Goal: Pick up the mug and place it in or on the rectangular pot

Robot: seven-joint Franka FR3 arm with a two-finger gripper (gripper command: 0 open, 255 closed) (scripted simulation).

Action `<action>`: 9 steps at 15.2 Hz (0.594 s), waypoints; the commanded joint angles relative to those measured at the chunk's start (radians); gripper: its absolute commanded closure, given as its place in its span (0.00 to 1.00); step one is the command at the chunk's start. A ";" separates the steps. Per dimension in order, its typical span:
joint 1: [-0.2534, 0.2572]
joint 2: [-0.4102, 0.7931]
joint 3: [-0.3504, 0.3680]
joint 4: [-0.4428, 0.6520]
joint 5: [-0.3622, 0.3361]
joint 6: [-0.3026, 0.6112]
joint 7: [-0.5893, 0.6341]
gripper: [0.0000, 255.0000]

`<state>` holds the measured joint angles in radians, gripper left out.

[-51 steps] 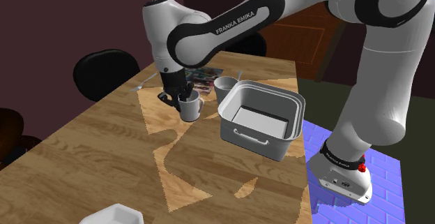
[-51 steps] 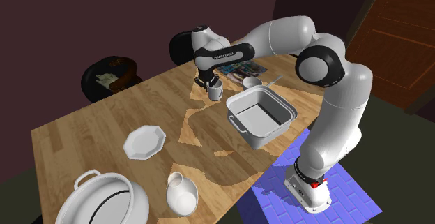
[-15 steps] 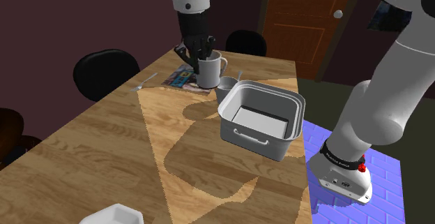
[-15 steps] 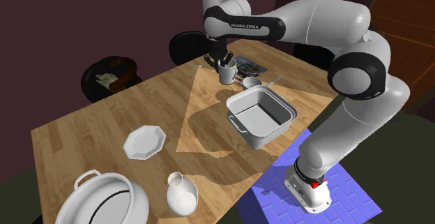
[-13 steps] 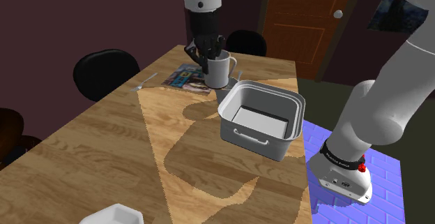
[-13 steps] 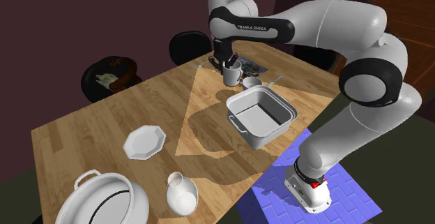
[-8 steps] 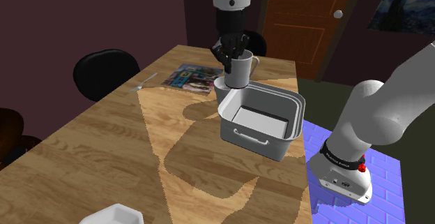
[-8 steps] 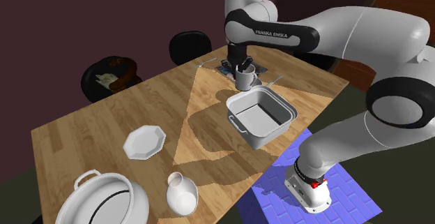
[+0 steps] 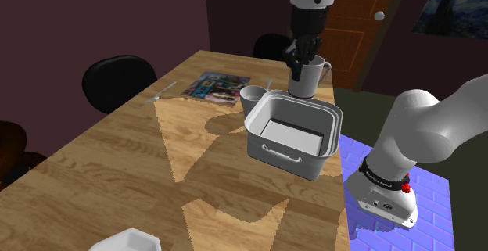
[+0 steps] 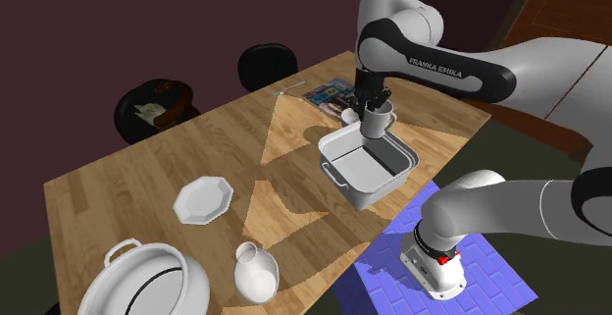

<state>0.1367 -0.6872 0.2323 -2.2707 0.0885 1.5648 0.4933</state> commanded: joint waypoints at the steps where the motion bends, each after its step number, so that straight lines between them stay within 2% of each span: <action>1: 0.007 -0.054 -0.010 -0.048 0.003 -0.007 -0.009 1.00; 9: 0.014 -0.073 0.001 -0.167 0.015 0.094 -0.007 1.00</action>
<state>0.1500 -0.7594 0.2318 -2.4228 0.1016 1.6436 0.4859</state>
